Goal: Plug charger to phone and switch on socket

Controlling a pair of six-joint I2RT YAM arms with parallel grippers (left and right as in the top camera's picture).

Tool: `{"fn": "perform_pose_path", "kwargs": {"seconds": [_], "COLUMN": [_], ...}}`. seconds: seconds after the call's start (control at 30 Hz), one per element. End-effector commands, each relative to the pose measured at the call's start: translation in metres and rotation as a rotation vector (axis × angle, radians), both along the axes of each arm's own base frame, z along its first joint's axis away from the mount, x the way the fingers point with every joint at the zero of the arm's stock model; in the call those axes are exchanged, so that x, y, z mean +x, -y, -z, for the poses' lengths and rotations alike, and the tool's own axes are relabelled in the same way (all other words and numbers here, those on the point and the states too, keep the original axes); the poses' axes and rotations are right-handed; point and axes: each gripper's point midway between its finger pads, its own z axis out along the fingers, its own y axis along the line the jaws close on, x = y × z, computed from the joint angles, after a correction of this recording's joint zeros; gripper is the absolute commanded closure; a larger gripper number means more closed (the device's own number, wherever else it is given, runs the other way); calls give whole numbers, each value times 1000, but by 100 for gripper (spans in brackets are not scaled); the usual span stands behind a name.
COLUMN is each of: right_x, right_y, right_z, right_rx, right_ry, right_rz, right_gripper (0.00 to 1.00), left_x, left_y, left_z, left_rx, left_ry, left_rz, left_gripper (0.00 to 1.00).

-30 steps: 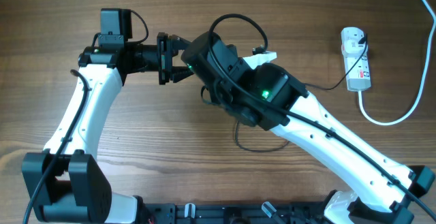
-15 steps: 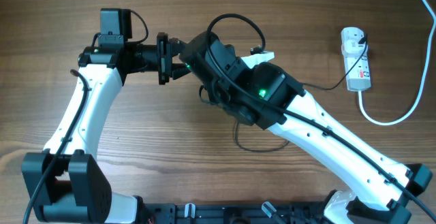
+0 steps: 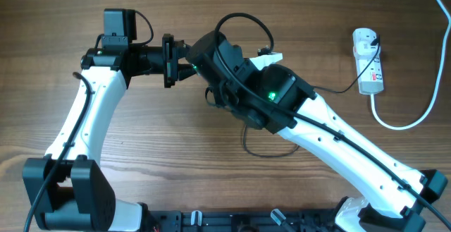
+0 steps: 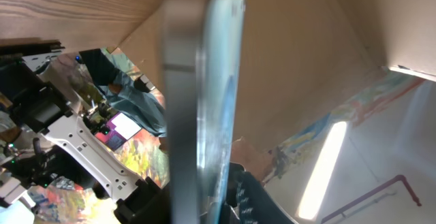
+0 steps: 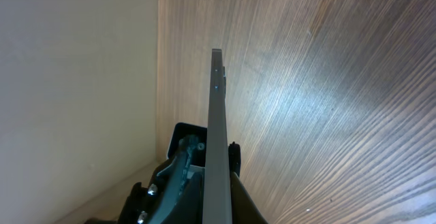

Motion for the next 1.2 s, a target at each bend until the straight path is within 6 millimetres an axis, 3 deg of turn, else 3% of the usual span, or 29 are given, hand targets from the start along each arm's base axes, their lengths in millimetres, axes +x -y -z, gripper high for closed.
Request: {"fn": "perform_pose_path", "kwargs": {"seconds": [0.0, 0.27, 0.43, 0.5, 0.7, 0.73, 0.77, 0.87, 0.97, 1.07, 1.17], "right_x": [-1, -2, -1, 2, 12, 13, 14, 18, 18, 16, 11], "right_y": [-5, -6, -5, 0, 14, 19, 28, 65, 97, 129, 167], "right_z": [-7, -7, -7, -9, -30, -37, -46, -77, -96, -100, -81], "right_rx": [31, 31, 28, 9, -133, -161, -206, -339, -473, -601, -690], "right_ry": [2, 0, 4, 26, 170, 197, 234, 336, 395, 392, 271], "right_rz": [-10, -14, -12, 8, -64, -74, -96, -177, -263, -310, -299], "right_gripper": [96, 94, 75, 62, 40, 35, 0, 0, 0, 0, 0], "left_x": [-5, -5, -5, -5, 4, 6, 7, 13, 19, 21, 25], "left_y": [0, 0, 0, 0, -2, -3, -3, -6, -8, -10, -12], "left_z": [-11, -11, -11, -11, 1, 4, 5, 14, 21, 24, 29], "left_rx": [-15, -15, -15, -15, 52, 70, 82, 136, 186, 215, 261], "left_ry": [30, 29, 29, 30, 38, 40, 44, 88, 156, 247, 360], "left_rz": [10, 10, 10, 10, -37, -50, -57, -84, -100, -93, -85], "left_gripper": [76, 91, 96, 96, 96, 96, 96, 96, 96, 96, 96]}}
